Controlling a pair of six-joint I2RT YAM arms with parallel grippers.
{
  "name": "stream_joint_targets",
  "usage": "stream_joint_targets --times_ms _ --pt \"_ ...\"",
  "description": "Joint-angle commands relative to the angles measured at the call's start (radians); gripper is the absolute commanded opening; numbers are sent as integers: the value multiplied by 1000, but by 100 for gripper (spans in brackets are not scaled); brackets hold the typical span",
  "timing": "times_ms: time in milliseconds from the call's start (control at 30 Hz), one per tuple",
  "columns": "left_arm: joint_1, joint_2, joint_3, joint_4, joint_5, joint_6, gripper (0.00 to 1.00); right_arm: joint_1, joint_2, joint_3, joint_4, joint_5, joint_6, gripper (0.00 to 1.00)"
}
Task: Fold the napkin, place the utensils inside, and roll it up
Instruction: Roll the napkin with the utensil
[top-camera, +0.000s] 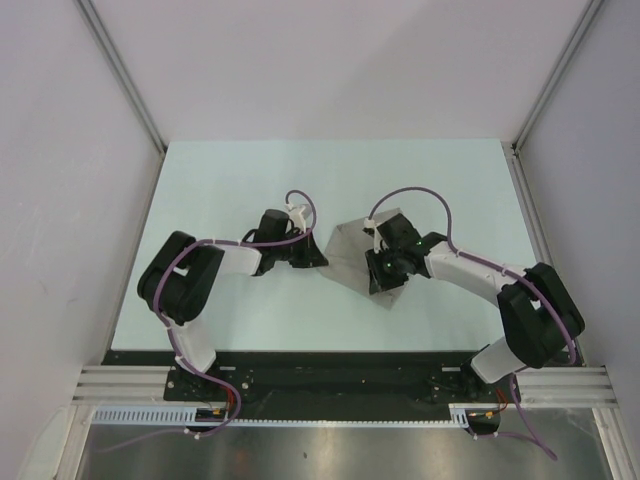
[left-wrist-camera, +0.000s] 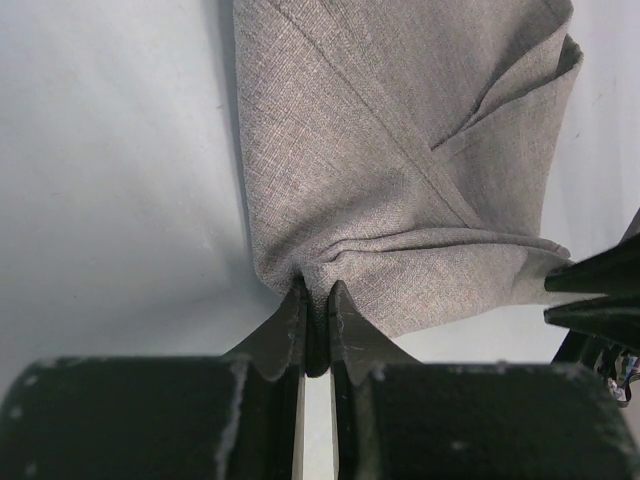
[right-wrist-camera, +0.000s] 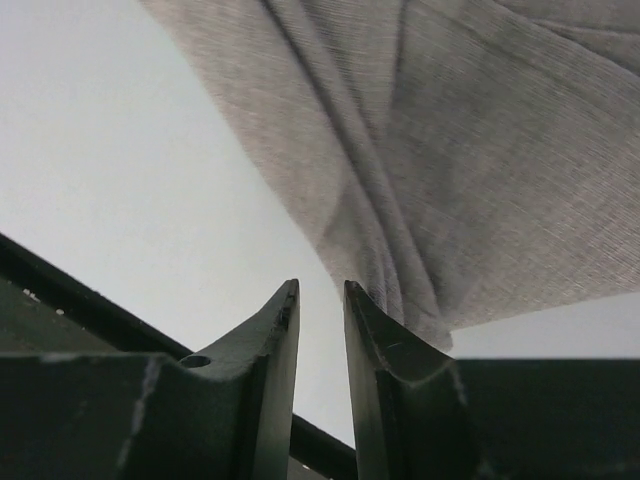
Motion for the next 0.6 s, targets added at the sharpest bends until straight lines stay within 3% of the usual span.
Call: stream_joint_targets --times_ms 0,567 --pt "-10 -22 22 -54 -52 60 0 -46 0 -33 5 4 37 29" --pt "-16 -20 45 -85 -55 68 0 -112 32 -116 -6 38 76 28"
